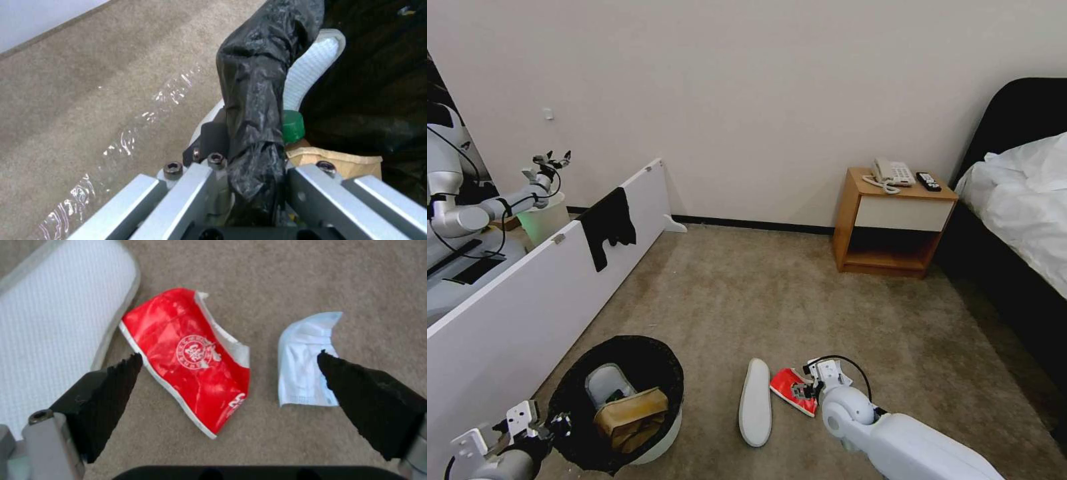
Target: Pick up the trash bin, then pick up the garbage from the floor and place it into the trash bin.
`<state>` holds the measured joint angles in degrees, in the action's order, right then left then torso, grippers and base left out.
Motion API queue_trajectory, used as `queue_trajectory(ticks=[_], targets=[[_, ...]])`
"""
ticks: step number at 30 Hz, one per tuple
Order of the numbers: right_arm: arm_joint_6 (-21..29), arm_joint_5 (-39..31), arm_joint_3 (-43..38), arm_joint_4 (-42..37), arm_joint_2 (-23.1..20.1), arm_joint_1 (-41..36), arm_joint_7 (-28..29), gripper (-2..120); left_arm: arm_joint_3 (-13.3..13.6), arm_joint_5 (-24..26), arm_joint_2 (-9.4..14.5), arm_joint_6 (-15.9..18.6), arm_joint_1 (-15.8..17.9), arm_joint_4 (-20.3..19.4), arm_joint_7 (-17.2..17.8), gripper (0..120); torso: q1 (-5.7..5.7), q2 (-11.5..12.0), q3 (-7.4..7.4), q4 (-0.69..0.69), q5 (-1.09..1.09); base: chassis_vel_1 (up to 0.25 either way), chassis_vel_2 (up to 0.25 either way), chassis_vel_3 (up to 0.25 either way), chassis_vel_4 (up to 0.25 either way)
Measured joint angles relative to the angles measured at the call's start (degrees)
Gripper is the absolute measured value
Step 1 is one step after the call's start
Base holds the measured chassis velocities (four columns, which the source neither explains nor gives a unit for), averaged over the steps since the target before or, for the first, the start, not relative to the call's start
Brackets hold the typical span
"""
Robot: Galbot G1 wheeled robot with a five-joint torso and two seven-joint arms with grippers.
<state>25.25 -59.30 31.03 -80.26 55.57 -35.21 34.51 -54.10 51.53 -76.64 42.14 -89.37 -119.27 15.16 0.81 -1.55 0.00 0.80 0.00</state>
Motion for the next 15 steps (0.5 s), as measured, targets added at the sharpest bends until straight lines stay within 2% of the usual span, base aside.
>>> queue_trajectory(ticks=[9,15], targets=[[-1.8,3.7,4.4,4.4,2.0,1.9,-2.8,100,0.0,-0.3,-0.4,0.0,0.0,0.4,-0.5,2,0.00,0.0,0.00,0.00,0.00,0.000,0.000,0.000,0.000],[-4.6,8.1,6.2,10.6,3.9,3.0,-6.3,100,0.0,-0.6,-0.7,0.0,-0.1,0.6,-0.9,2,0.00,0.0,0.00,0.00,0.00,0.000,0.000,0.000,0.000]])
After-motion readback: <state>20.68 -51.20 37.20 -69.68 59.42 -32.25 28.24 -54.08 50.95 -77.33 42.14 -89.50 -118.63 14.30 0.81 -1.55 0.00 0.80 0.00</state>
